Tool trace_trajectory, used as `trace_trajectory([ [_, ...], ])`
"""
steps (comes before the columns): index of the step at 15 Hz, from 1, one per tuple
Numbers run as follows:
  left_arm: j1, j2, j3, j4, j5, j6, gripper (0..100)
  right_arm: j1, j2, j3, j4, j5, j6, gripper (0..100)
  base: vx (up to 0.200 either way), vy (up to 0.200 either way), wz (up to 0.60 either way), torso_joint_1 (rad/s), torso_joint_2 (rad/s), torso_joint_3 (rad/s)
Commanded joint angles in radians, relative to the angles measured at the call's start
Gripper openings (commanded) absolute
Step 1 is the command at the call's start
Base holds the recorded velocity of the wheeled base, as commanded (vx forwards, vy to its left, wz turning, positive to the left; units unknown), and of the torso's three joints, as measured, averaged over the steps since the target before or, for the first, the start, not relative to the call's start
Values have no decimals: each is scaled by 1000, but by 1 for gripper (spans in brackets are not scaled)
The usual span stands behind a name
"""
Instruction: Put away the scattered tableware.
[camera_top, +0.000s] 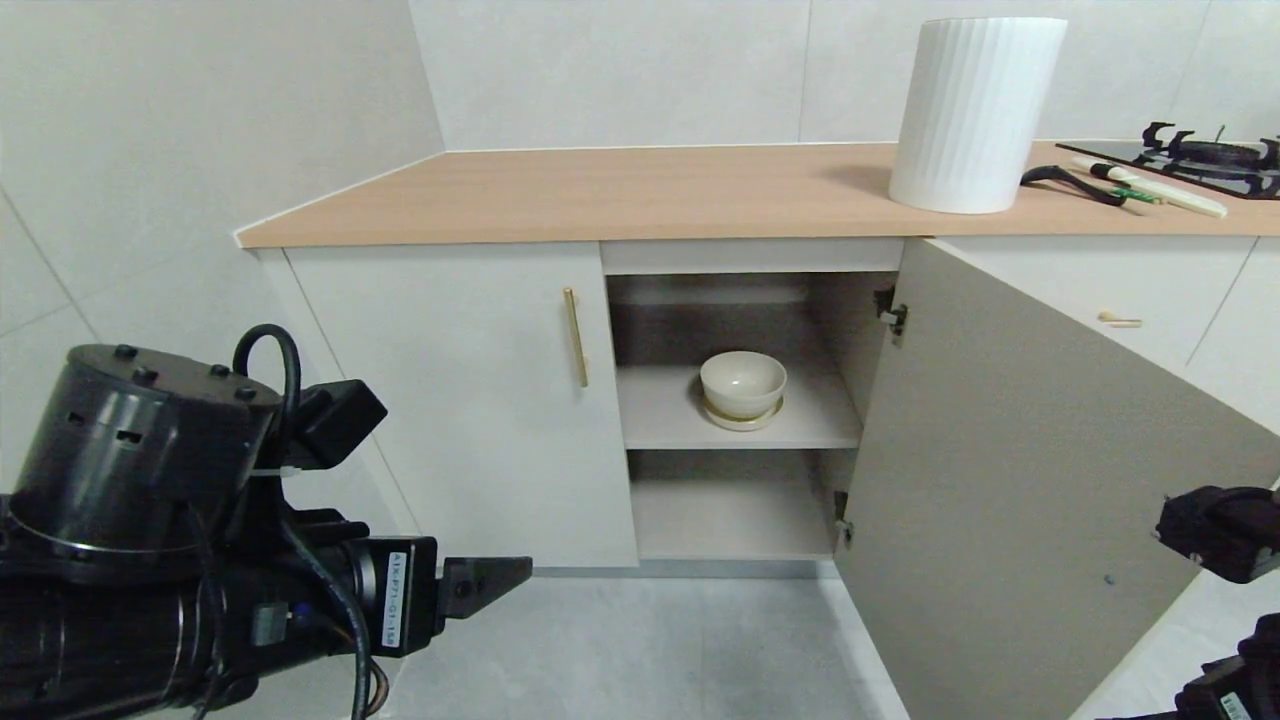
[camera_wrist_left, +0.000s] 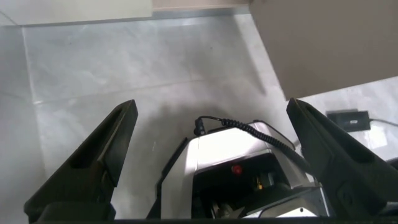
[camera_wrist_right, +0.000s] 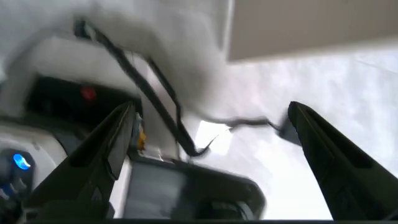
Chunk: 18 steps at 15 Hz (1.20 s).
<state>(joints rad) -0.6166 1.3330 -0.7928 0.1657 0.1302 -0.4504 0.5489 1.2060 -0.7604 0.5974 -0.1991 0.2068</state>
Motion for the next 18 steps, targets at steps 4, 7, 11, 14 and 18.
trace_trajectory([
  [4, 0, 3, 0, 0, -1, -1, 100, 0, -172, -2, 41, 9, -122, 100, 0, -50, 0, -1, 1, 1],
  [7, 0, 3, 0, 0, -1, -1, 100, -24, -210, -46, 47, -9, -124, 100, 0, 0, 0, 0, 0, 0],
  [11, 0, 3, 0, 0, -1, -1, 100, -175, -200, -96, 65, -66, -126, 100, 0, 0, 0, 0, 0, 0],
  [14, 0, 3, 0, 0, -1, -1, 100, -322, -126, -117, 65, -66, -132, 100, 0, 0, 0, 0, 0, 0],
  [18, 0, 5, 0, 0, -3, -2, 100, -451, -17, -125, -8, -68, -129, 100, 0, 0, 0, 0, 0, 0],
])
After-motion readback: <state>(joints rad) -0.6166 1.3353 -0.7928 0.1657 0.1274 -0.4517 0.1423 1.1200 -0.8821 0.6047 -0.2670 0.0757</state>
